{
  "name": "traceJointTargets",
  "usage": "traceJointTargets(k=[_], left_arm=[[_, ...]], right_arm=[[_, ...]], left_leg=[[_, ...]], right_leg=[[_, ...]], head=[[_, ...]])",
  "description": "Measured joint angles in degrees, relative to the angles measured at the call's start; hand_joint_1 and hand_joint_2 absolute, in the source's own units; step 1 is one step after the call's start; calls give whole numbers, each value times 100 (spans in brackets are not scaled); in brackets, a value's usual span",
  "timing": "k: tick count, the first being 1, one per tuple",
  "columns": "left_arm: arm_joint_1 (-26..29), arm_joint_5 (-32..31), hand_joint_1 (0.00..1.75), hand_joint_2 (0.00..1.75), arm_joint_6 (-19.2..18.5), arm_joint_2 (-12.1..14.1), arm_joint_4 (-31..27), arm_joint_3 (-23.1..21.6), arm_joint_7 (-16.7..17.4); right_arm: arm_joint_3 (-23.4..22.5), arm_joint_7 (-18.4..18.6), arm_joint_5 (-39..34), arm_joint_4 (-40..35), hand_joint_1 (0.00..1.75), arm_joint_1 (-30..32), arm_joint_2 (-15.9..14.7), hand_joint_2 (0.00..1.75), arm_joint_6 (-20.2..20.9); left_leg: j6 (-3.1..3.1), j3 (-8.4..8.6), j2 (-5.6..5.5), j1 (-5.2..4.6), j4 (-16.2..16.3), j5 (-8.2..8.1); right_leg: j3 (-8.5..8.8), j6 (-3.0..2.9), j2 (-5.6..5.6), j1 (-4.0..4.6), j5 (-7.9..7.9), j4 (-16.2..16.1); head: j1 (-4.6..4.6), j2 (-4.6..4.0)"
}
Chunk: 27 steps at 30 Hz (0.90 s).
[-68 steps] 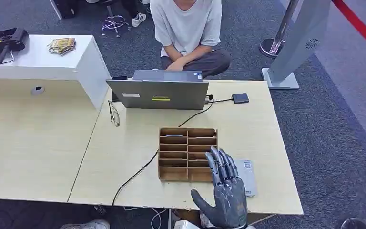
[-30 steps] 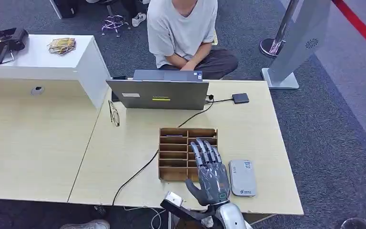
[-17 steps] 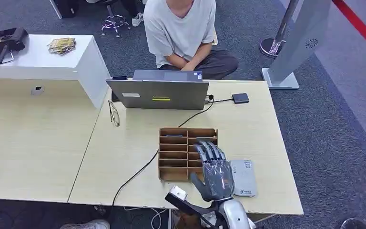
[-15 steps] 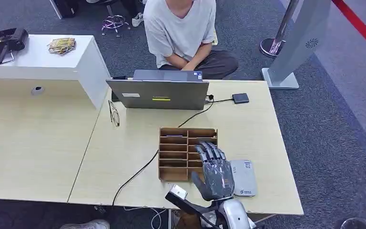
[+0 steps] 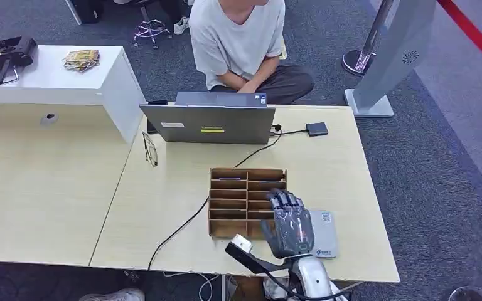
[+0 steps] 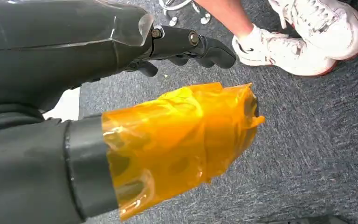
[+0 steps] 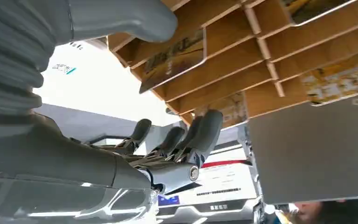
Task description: Pass the card to the sensor for recognition and then transmit it.
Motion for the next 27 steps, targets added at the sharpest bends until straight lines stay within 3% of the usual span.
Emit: traceJointTargets(k=[4, 11, 13, 14, 21, 27], left_arm=[[0, -9, 0, 0, -2, -2, 0, 0, 0], [0, -11, 0, 0, -20, 2, 0, 0, 0], [0, -15, 0, 0, -20, 2, 0, -2, 0], [0, -15, 0, 0, -20, 2, 0, -2, 0], [0, -17, 0, 0, -24, 2, 0, -2, 0], [0, -15, 0, 0, -24, 4, 0, -2, 0]], right_arm=[[-70, 2, 11, 87, 45, -16, -2, 175, 2], [-147, 4, 26, 195, 59, -35, -2, 175, 17], [-158, 11, 28, 223, 80, -42, 0, 175, 17], [-166, 11, 39, 240, 120, -48, -2, 175, 17], [-258, -44, 70, 284, 155, -62, 5, 175, -11], [-291, -223, -13, 227, 169, -59, 57, 175, -59]], left_leg=[[0, 0, 0, 0, 0, 0], [0, 0, 0, 0, 0, 0], [0, 0, 0, 0, 0, 0], [0, 0, 0, 0, 0, 0], [0, 0, 0, 0, 0, 0], [0, 0, 0, 0, 0, 0]], right_leg=[[0, 0, 0, 0, 0, 0], [0, 0, 0, 0, 0, 0], [0, 0, 0, 0, 0, 0], [0, 0, 0, 0, 0, 0], [0, 0, 0, 0, 0, 0], [0, 0, 0, 0, 0, 0]], head=[[-2, 0], [-2, 0], [-2, 0], [-2, 0], [0, 0], [-2, 0]])
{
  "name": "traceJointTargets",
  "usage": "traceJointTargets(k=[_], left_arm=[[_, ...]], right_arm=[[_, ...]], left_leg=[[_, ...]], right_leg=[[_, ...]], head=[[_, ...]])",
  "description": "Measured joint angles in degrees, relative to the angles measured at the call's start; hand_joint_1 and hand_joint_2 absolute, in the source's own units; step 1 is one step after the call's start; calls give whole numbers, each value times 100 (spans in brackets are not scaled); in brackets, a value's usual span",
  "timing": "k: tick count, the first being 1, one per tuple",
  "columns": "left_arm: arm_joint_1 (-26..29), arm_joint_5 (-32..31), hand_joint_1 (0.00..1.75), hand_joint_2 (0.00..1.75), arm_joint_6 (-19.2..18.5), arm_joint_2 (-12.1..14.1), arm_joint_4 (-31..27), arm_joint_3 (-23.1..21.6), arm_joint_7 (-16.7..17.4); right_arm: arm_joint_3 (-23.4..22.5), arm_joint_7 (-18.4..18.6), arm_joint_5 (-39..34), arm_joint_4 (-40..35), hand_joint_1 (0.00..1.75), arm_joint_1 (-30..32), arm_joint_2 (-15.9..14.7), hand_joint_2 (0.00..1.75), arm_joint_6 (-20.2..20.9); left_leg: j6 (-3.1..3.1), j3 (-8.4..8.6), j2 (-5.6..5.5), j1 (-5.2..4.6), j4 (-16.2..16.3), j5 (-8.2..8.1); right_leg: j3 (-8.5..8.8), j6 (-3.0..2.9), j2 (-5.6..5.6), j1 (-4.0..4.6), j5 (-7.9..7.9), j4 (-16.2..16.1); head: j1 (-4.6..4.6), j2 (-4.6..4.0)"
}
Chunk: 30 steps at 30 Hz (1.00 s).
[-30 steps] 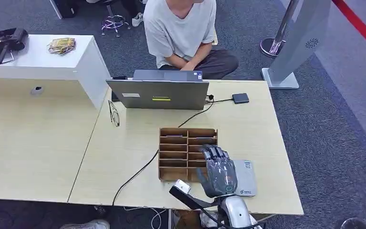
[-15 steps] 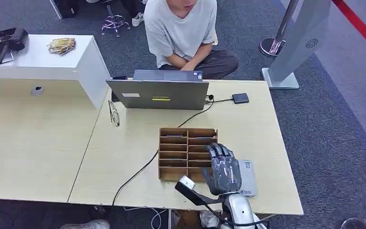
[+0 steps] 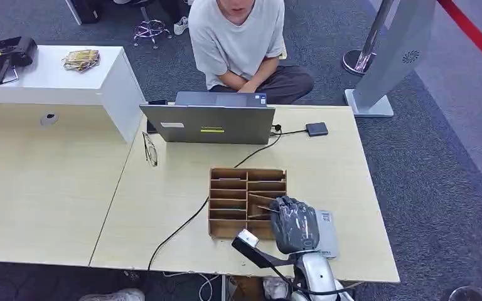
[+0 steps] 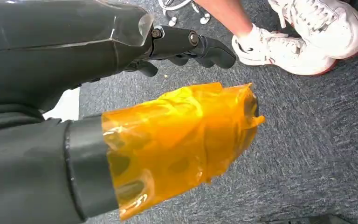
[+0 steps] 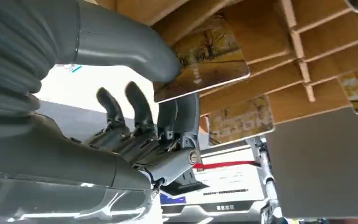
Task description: Pass the card to the sensor for recognition and then transmit it.
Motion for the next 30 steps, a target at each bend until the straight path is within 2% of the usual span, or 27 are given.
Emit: traceJointTargets(k=[5, 10, 15, 17, 20, 25, 30], left_arm=[[0, 2, 0, 0, 0, -2, 0, 0, 0], [0, 15, 0, 0, 4, -2, 0, 0, 0], [0, 61, 0, 0, 15, -9, 0, 2, 0], [1, 92, 0, 0, 18, -9, 0, 2, -2], [2, 111, 0, 0, 24, -9, 0, 2, -2], [3, 129, 0, 0, 44, -11, 0, 2, -2], [4, 129, 0, 0, 66, -11, 0, 2, -2]], right_arm=[[-9, -197, -114, -105, 175, 9, 39, 175, -241], [-22, -453, -151, -352, 175, 72, 85, 175, -728], [-50, -684, -123, -900, 175, 219, 116, 175, -1147], [-57, -821, -122, -1227, 175, 307, 127, 175, -1178], [-131, -1201, -131, -1811, 175, 475, 208, 175, -1187], [-358, -2082, -297, -2823, 175, 770, 496, 175, -1187], [-610, -3129, -634, -3640, 175, 1039, 914, 175, -1187]], left_leg=[[0, 0, 0, 0, 0, 0], [0, 0, 0, 0, 0, 0], [0, 0, 0, 0, 0, 0], [0, -1, 0, 0, 0, 0], [0, 0, 0, 0, 0, 0], [0, -1, -1, 0, -1, 0], [0, 0, 1, 0, -1, 0]], right_leg=[[0, 0, 0, 0, 0, 0], [0, 0, 0, 0, 0, 0], [0, 0, 0, 0, 0, 0], [-1, 0, 0, 0, 0, 0], [-1, 0, 0, 0, 0, 0], [-2, 0, 0, 0, -1, 0], [-1, 0, 0, 0, -1, 0]], head=[[2, 0], [2, 0], [0, 0], [2, 0], [2, 0], [2, 0], [0, 0]])
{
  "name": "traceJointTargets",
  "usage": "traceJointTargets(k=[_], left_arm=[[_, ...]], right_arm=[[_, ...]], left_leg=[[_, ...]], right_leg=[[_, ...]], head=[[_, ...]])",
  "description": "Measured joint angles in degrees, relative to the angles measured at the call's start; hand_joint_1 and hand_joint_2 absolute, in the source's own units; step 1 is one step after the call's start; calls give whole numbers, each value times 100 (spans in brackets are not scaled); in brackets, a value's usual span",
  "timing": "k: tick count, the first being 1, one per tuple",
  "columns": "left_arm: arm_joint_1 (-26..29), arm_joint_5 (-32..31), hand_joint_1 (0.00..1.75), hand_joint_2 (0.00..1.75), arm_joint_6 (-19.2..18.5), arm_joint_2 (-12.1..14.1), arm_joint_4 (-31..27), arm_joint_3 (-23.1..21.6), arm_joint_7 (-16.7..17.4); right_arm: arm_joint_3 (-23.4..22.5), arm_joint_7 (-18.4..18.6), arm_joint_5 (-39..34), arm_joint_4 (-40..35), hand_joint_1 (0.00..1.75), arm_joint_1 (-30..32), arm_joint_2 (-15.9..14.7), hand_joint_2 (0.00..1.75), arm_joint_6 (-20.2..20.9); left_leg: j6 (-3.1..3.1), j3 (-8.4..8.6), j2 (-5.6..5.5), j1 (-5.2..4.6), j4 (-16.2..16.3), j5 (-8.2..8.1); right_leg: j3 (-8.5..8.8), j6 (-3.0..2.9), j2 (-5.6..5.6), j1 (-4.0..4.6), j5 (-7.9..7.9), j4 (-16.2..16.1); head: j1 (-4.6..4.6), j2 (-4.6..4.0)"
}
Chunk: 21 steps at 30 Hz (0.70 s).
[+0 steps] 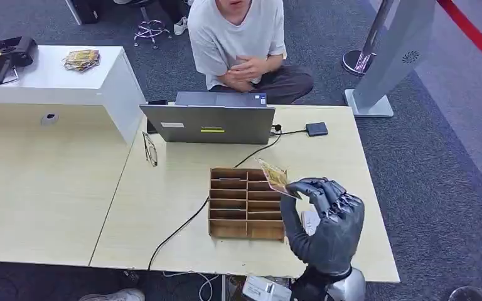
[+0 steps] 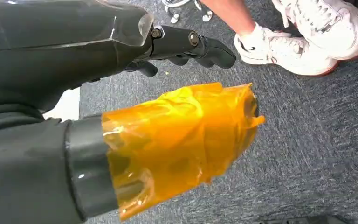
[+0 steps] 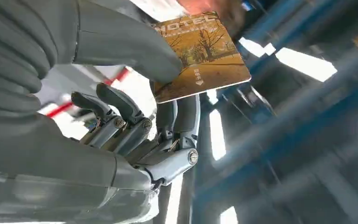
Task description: Pass the card to the sensor for recognition and then transmit it.
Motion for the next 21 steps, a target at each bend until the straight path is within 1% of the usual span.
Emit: traceJointTargets(k=[1, 4, 6, 7, 12, 21], left_arm=[[0, 0, 0, 0, 7, 0, 0, 0, 0], [-1, -2, 0, 0, 15, -2, 0, 0, -4], [-1, -11, 0, 0, 24, -2, 0, 0, -4], [-1, -24, 0, 0, 28, -2, 0, 0, -4], [-1, -44, 0, 0, 37, -2, 0, 0, -7], [-3, -87, 0, 0, 46, -4, 0, 0, -7]], right_arm=[[-83, -304, -107, -192, 175, 68, 129, 175, 0], [-279, -957, -316, -574, 175, 180, 395, 175, 2], [-397, -1273, -432, -794, 175, 233, 487, 175, 2], [-434, -1374, -465, -921, 175, 260, 511, 175, 4], [-651, -1428, -498, -1227, 175, 336, 555, 175, 4], [-749, -1437, -496, -1350, 175, 360, 583, 175, 7]], left_leg=[[0, 0, 0, 0, 0, 0], [0, 1, 0, 0, 0, 0], [0, 1, 0, -1, 0, 0], [0, 1, 0, -1, 0, 0], [0, 1, 0, -1, 1, 0], [0, 1, 0, 0, 0, 0]], right_leg=[[0, 0, 0, 0, 0, 0], [1, 0, 0, 0, 0, 0], [2, 0, 0, -1, 0, 0], [3, 0, 0, -1, 0, 0], [4, 1, 0, -1, 1, -1], [4, 0, 0, 0, 1, 0]], head=[[2, 0], [2, 0], [4, 0], [2, 0], [4, 0], [4, 0]])
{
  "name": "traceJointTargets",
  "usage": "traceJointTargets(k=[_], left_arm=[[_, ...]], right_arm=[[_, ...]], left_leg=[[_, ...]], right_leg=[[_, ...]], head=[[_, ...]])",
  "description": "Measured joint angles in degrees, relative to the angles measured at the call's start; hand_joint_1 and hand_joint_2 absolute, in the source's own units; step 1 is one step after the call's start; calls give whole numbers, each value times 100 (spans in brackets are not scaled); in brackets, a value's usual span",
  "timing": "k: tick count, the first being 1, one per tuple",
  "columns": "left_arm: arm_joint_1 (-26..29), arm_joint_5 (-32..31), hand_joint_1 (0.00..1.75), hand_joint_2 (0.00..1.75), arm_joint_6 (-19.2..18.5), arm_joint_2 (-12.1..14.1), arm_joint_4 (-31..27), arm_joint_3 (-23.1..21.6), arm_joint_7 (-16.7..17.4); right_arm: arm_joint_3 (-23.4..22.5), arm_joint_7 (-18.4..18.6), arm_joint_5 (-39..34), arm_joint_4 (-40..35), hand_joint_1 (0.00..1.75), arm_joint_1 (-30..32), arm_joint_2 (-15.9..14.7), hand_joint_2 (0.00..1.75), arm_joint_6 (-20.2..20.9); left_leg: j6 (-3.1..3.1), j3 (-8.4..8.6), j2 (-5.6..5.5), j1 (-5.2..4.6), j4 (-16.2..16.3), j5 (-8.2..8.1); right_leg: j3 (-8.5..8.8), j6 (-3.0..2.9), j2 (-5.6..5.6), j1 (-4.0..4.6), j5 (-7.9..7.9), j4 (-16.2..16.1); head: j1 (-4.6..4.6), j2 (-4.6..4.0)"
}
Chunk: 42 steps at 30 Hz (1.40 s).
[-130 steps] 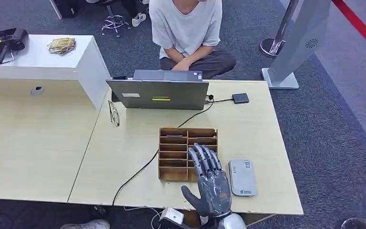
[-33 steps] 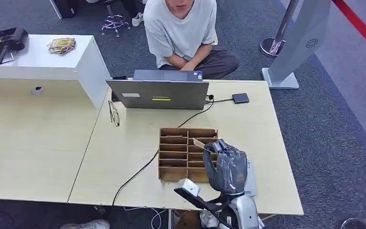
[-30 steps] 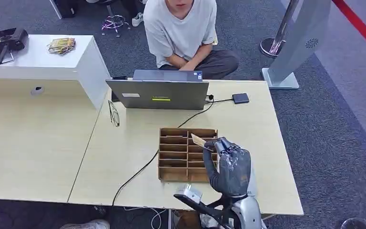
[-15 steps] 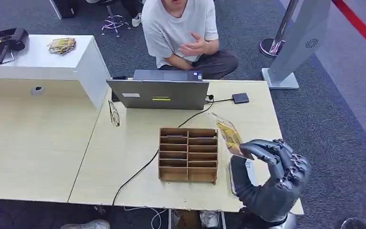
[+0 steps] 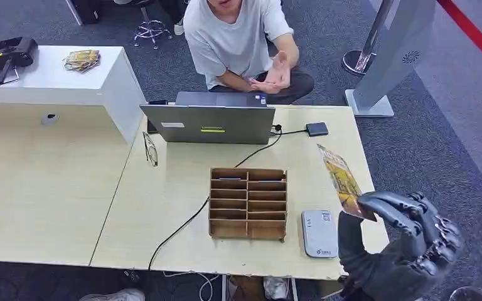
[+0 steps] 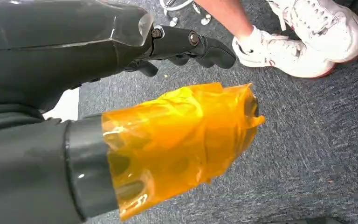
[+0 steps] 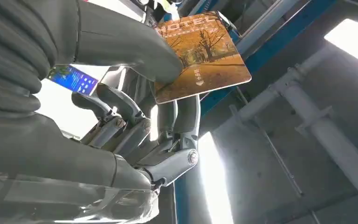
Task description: Pass the card to the sensor for recognition and then transmit it.
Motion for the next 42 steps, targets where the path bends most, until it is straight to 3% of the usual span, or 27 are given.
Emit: traceJointTargets(k=[6, 10, 14, 18, 33, 42], left_arm=[[-4, -4, 0, 0, 0, 0, 0, 0, 0], [-11, -76, 0, 0, -20, 2, 0, -2, -7], [-22, -170, 0, 0, -39, 2, 0, -28, -9], [-26, -253, 0, 0, -57, 7, 0, -83, -11], [-44, -448, 0, 0, -192, 9, 0, -295, -15], [-72, -479, 0, 0, -208, 15, 0, -323, -2]], right_arm=[[0, 29, 182, 197, 175, -28, 20, 175, 4], [20, 519, 548, 592, 175, -193, 17, 175, 4], [172, 1431, 983, 1110, 175, -665, -46, 175, 4], [341, 2098, 1265, 1632, 175, -1264, -85, 175, 4], [798, 3624, 1489, 3712, 175, -2732, -223, 175, 26], [1139, 4116, 1283, 4789, 175, -3272, -354, 175, 566]], left_leg=[[0, -4, -2, 0, -1, 0], [0, -4, -4, 0, -1, 0], [-5, 1, -2, 0, -1, 5], [-10, 4, -2, 0, 0, 10], [-11, 4, -2, 1, 0, 11], [-11, 4, -1, 1, 0, 12]], right_leg=[[2, 0, -1, 0, 0, 0], [4, 0, -3, 0, 0, 1], [5, -2, -1, 0, 3, 2], [4, -3, 0, 0, 5, 3], [2, -4, 2, 0, 5, 5], [1, -4, 2, 1, 6, 5]], head=[[2, 0], [4, 0], [2, 0], [-2, 0], [0, 0], [-2, 0]])
